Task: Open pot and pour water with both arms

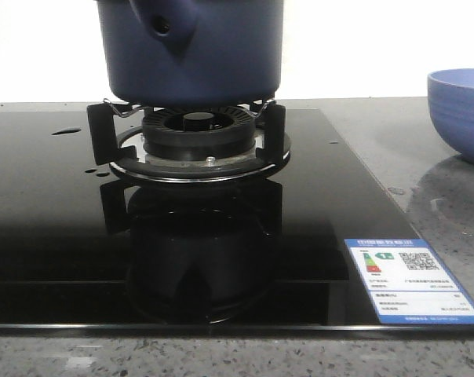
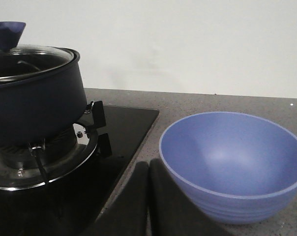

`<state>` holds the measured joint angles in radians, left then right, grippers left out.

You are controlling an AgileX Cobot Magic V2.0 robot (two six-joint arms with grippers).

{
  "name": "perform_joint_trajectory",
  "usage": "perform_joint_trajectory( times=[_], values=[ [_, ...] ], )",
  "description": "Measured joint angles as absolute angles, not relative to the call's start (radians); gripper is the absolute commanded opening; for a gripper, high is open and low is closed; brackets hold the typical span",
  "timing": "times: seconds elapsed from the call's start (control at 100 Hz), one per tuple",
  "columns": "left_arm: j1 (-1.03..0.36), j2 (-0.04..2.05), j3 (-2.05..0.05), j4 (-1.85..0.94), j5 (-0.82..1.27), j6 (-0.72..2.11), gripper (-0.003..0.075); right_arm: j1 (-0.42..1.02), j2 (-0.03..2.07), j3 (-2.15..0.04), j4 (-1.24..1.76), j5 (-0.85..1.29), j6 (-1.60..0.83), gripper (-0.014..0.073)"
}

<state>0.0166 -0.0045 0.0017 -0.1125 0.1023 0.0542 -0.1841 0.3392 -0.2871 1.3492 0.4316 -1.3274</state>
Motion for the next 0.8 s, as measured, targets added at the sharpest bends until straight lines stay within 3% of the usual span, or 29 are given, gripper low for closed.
perform_joint_trajectory(
  times=[0.8],
  values=[
    [0.039,-0.005,0.002,-0.112,0.141,0.049,-0.0019,-0.184,0.339,-0.287,1.349,0.432,-1.327,-0.0056]
  ],
)
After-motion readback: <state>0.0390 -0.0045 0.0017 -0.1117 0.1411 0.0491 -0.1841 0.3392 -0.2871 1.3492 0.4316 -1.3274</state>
